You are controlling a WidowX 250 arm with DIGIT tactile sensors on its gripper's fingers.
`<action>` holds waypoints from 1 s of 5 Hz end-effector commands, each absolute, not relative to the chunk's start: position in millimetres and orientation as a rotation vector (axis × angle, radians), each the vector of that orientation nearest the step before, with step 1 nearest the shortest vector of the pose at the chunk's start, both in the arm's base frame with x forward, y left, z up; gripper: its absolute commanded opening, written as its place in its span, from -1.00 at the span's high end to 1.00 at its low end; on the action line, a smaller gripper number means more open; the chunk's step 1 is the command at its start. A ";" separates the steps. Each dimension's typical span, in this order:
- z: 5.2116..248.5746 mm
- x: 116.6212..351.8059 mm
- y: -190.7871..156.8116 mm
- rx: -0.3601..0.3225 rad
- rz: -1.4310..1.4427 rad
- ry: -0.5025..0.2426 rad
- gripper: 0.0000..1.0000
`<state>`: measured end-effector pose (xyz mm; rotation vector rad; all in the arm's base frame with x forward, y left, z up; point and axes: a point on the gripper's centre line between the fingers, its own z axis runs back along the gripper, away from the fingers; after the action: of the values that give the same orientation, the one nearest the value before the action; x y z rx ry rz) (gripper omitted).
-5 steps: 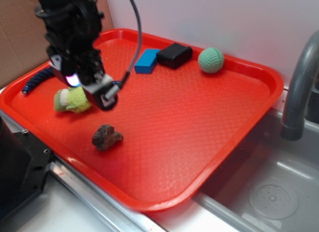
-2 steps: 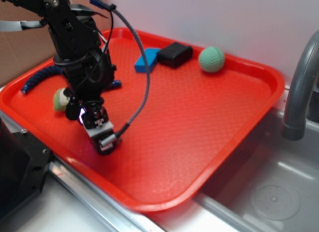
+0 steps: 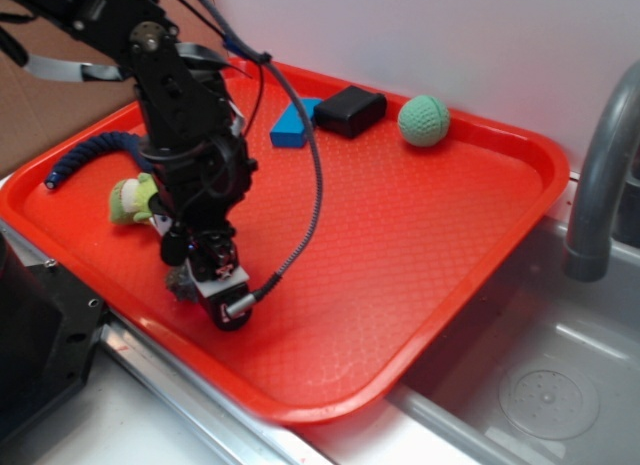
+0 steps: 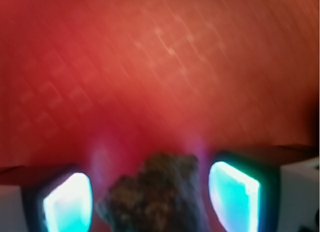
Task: Grab the rock.
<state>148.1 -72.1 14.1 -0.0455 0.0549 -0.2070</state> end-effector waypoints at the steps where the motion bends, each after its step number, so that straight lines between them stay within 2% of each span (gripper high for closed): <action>1: 9.7 142.1 -82.9 -0.035 -0.237 0.037 1.00; 3: 18.8 139.2 -79.0 -0.044 -0.234 0.041 1.00; 4: 68.7 161.3 -62.0 -0.068 -0.169 0.014 1.00; 5: 119.7 179.5 -23.9 -0.080 0.022 -0.066 1.00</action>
<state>178.7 -23.5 110.1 -0.0672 -0.0248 0.0112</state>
